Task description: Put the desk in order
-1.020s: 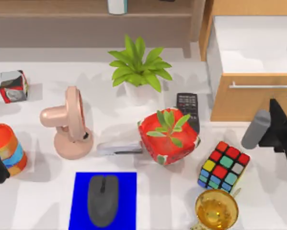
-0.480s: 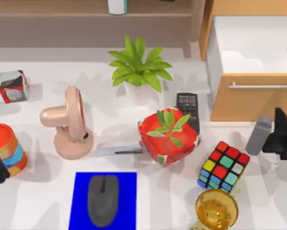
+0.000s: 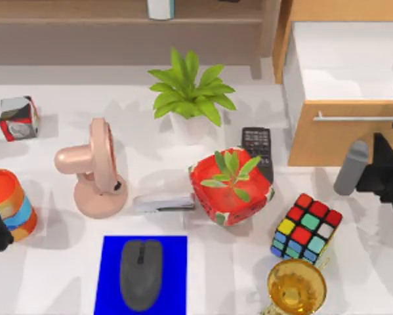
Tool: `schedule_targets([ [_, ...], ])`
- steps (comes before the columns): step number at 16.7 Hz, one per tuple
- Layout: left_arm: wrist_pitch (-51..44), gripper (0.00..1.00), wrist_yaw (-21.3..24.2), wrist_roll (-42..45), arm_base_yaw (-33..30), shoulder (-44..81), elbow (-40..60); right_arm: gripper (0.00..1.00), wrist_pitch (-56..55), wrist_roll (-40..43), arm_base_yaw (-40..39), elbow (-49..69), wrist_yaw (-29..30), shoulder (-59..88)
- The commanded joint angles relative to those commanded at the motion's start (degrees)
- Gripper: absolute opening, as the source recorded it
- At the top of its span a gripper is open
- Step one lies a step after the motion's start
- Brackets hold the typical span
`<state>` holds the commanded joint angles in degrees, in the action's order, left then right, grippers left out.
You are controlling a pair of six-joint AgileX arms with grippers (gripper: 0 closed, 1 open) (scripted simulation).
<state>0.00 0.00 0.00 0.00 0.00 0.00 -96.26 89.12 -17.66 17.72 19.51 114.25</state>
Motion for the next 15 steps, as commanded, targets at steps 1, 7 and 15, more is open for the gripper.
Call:
schedule_targets([
  [1,0.0,1.0,0.0,0.0,0.0,0.0,0.0,1.0,0.0,0.0,0.0,0.0,0.0,0.0],
  [7,0.0,1.0,0.0,0.0,0.0,0.0,0.0,0.62,0.0,0.0,0.0,0.0,0.0,0.0],
  [15,0.0,1.0,0.0,0.0,0.0,0.0,0.0,0.02,0.0,0.0,0.0,0.0,0.0,0.0],
])
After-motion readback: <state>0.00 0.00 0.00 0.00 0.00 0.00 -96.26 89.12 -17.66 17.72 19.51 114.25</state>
